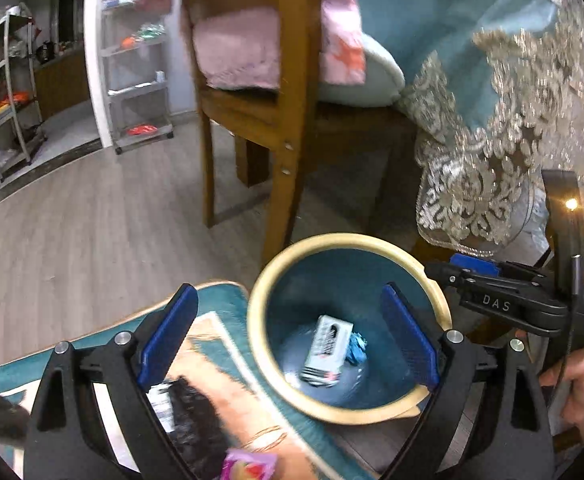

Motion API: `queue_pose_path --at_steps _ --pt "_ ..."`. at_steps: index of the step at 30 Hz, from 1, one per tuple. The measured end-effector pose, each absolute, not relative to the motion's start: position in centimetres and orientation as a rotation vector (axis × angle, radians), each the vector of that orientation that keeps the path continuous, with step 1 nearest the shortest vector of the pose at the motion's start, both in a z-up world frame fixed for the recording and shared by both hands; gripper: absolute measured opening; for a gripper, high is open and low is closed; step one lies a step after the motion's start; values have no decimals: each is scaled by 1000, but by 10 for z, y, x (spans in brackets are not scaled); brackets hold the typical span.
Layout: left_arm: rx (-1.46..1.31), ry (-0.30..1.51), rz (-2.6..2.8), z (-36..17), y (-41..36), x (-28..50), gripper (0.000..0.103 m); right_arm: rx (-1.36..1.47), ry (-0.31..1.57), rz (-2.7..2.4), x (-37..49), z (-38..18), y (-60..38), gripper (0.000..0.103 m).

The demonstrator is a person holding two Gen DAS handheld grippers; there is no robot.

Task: Collect trash
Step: 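Carry the blue glove with the right tool over the wastebasket and release it, then release the white medicine box from the left tool into the wastebasket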

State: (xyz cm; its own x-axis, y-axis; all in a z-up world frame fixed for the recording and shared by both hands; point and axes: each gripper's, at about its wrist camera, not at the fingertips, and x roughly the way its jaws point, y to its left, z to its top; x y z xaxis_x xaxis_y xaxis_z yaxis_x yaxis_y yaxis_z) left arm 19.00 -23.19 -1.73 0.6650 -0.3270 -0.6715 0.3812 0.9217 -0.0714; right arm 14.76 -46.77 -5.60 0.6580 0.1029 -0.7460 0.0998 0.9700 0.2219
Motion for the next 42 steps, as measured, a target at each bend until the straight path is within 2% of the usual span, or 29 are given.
queue_pose_path --at_steps 1,2,13,21,27,35,42 --pt "76 738 -393 -12 -226 187 92 248 846 9 146 -52 -463 64" --pt "76 733 -386 -8 -221 184 92 243 839 14 145 -49 -461 67" --pt "138 652 -285 47 -145 125 97 187 762 116 126 1 -405 85" --pt "128 654 -204 51 -86 87 97 157 738 194 108 24 -344 91" --pt "98 654 -136 40 -51 78 97 166 771 230 101 19 -317 92" --pt "51 750 -53 -2 -4 95 97 148 874 235 111 -13 -291 93" --pt "24 803 -49 -25 8 105 97 96 973 245 123 -49 -261 93"
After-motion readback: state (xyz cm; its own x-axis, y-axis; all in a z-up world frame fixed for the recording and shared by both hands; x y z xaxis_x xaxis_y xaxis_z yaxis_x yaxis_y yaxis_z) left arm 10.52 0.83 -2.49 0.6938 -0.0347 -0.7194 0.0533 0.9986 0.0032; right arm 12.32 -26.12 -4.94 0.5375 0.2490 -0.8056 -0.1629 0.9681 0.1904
